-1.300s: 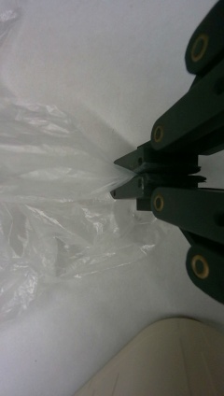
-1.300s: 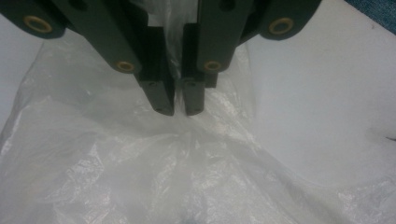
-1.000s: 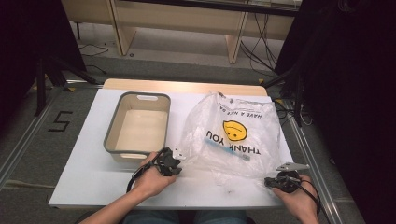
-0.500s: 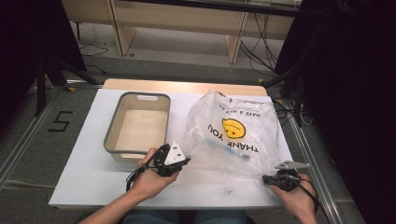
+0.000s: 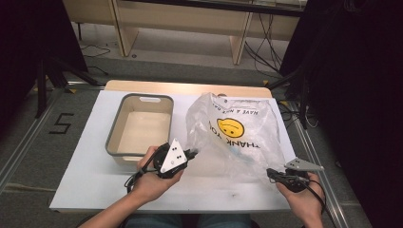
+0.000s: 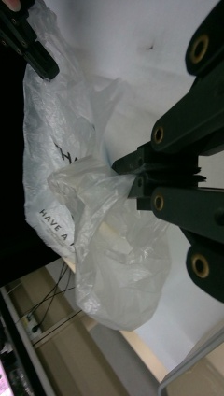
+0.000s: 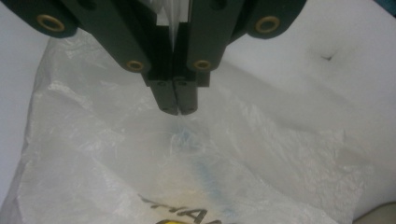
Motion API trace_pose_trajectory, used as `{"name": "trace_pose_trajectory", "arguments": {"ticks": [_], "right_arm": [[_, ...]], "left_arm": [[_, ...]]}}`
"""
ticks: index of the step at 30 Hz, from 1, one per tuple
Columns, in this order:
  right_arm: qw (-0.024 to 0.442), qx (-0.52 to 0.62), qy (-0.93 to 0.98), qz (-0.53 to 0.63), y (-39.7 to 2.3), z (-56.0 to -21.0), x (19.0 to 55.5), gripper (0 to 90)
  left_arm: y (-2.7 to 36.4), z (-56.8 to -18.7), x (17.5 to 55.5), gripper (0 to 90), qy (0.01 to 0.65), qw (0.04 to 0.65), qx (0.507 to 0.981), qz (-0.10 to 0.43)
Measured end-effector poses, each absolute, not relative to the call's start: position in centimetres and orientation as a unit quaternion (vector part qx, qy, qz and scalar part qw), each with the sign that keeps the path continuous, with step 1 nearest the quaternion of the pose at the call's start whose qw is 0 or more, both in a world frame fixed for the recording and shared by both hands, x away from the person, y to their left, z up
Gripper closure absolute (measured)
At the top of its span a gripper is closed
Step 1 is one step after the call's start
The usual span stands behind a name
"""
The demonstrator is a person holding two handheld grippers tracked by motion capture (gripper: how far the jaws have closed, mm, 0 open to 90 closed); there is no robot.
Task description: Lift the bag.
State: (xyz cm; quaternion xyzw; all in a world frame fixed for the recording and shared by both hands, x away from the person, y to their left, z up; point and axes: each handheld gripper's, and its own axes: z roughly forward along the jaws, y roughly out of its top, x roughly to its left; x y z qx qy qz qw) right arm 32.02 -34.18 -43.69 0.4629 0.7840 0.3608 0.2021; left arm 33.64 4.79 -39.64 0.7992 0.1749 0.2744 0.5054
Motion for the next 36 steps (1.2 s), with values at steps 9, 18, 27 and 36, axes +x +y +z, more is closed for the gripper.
{"name": "trace_pose_trajectory", "arguments": {"ticks": [9, 18, 27, 36], "right_arm": [[0.232, 0.449, 0.772, 0.386, -34.1, -43.3, 32.1, 84.0], [0.246, 0.429, 0.772, 0.399, -34.6, -42.1, 31.1, 38.6], [0.206, 0.434, 0.805, 0.347, -35.5, -43.9, 29.9, 22.5], [0.161, 0.438, 0.828, 0.311, -35.5, -46.4, 29.5, 19.1]], "left_arm": [[4.8, -38.4, 33.9, 89.2, 0.171, 0.516, 0.788, 0.290], [4.3, -39.6, 34.5, 89.2, 0.174, 0.500, 0.802, 0.277], [4.1, -39.7, 34.5, 89.2, 0.171, 0.498, 0.803, 0.278], [4.0, -39.7, 34.5, 89.2, 0.170, 0.498, 0.803, 0.279]]}}
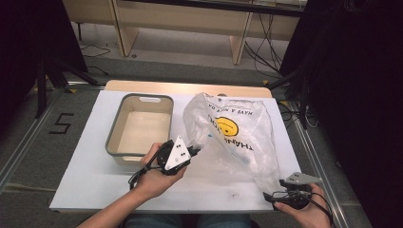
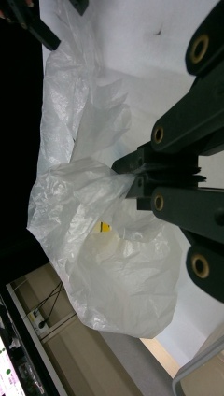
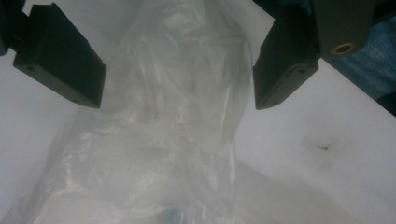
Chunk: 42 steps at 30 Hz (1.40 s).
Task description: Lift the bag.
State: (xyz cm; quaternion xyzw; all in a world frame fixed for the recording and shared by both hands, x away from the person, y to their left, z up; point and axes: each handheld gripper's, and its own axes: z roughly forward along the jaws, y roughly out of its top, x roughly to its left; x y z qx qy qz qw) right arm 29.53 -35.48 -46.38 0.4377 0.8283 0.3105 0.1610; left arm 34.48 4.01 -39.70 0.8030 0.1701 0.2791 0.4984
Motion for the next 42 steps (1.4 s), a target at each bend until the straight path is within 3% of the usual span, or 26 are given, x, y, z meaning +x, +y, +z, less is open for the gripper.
{"name": "trace_pose_trajectory", "arguments": {"ticks": [8, 23, 42], "right_arm": [[0.149, 0.435, 0.840, 0.290, -35.4, -47.6, 29.9, 38.5], [0.152, 0.431, 0.844, 0.281, -35.6, -47.1, 30.2, 87.4], [0.208, 0.430, 0.789, 0.387, -35.6, -44.1, 29.8, 89.6]], "left_arm": [[4.1, -39.6, 34.7, 89.2, 0.173, 0.504, 0.797, 0.285], [4.2, -39.5, 34.9, 89.2, 0.176, 0.512, 0.789, 0.291], [4.3, -38.3, 35.0, 89.2, 0.175, 0.527, 0.772, 0.308]]}}
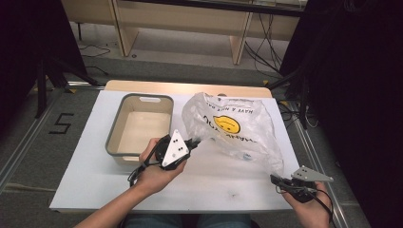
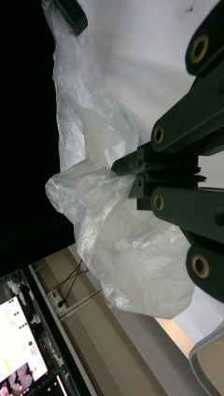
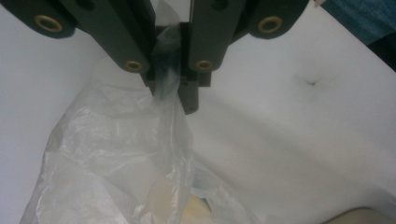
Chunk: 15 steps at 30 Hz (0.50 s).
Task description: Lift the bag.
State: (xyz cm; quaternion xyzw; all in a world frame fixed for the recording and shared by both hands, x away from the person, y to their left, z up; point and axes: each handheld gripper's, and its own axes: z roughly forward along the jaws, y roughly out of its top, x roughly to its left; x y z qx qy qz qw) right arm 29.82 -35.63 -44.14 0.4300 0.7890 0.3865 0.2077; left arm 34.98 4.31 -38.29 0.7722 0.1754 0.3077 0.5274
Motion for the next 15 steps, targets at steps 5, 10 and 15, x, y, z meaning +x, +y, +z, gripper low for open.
{"name": "trace_pose_trajectory", "arguments": {"ticks": [5, 10, 15], "right_arm": [[0.227, 0.426, 0.776, 0.405, -35.5, -43.5, 29.7, 89.7], [0.244, 0.425, 0.765, 0.419, -35.5, -43.0, 29.6, 89.7], [0.257, 0.426, 0.755, 0.427, -35.4, -42.7, 29.5, 89.8]], "left_arm": [[4.4, -37.8, 35.1, 89.2, 0.177, 0.533, 0.766, 0.313], [4.5, -37.4, 35.3, 89.2, 0.179, 0.539, 0.759, 0.319], [4.7, -37.1, 35.4, 89.2, 0.183, 0.543, 0.753, 0.324]]}}
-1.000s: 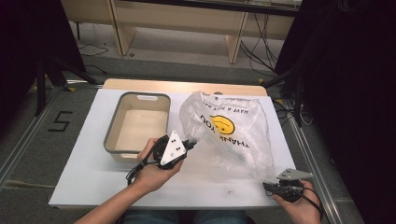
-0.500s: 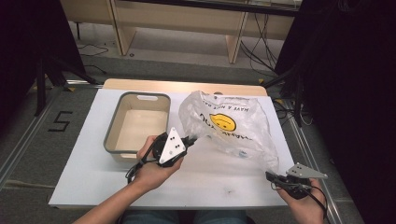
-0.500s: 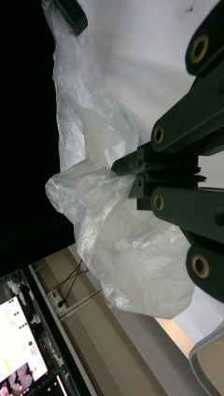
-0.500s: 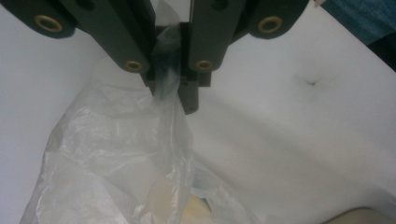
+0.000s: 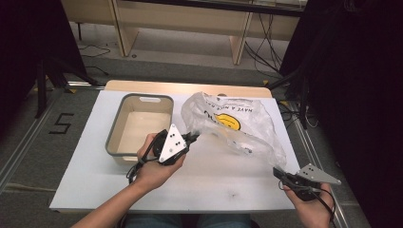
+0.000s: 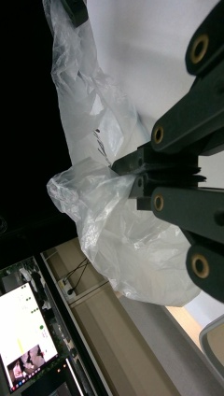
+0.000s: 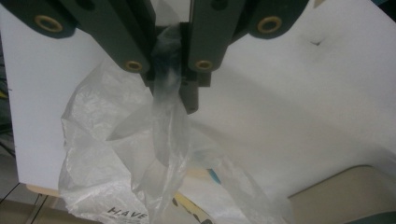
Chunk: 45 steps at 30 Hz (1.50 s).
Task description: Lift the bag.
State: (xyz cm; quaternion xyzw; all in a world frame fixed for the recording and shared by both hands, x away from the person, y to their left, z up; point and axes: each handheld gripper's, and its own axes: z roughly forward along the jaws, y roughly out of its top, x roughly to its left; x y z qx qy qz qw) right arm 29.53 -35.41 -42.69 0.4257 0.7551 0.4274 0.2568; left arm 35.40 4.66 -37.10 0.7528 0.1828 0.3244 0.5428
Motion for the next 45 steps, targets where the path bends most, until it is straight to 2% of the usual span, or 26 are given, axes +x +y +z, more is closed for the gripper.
{"name": "trace_pose_trajectory", "arguments": {"ticks": [24, 45], "right_arm": [[0.328, 0.410, 0.717, 0.458, -34.5, -41.3, 29.8, 89.8], [0.344, 0.398, 0.706, 0.474, -33.6, -40.0, 30.2, 89.9]], "left_arm": [[5.1, -35.5, 35.9, 89.2, 0.189, 0.564, 0.723, 0.351], [5.4, -32.8, 36.2, 89.2, 0.189, 0.592, 0.690, 0.371]]}}
